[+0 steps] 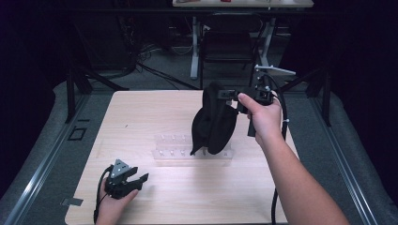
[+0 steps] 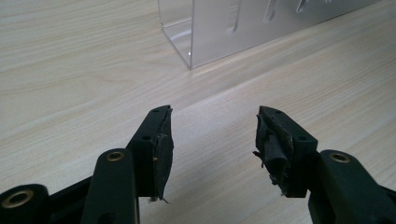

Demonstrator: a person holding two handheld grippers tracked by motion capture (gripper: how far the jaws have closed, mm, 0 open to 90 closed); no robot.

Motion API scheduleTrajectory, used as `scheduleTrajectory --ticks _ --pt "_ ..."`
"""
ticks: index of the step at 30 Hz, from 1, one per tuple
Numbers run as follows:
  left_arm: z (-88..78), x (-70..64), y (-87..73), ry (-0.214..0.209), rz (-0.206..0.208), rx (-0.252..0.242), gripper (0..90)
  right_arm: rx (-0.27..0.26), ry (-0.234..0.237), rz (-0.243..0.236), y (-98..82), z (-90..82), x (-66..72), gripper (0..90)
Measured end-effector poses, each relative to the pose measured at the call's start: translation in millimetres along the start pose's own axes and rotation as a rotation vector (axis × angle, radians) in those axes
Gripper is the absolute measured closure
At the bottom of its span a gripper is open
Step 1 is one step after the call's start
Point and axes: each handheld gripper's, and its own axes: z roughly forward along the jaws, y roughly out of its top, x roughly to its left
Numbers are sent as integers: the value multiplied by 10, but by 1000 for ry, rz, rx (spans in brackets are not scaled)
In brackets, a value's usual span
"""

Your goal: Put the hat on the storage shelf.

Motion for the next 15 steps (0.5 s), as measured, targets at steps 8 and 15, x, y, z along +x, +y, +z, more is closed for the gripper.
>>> scheduleTrajectory --ticks 8,15 --pt "-14 -46 30 -9 11 -24 469 18 40 4 -52 68 30 878" --pt "-46 -119 98 -39 22 -60 493 26 58 7 -96 117 52 877"
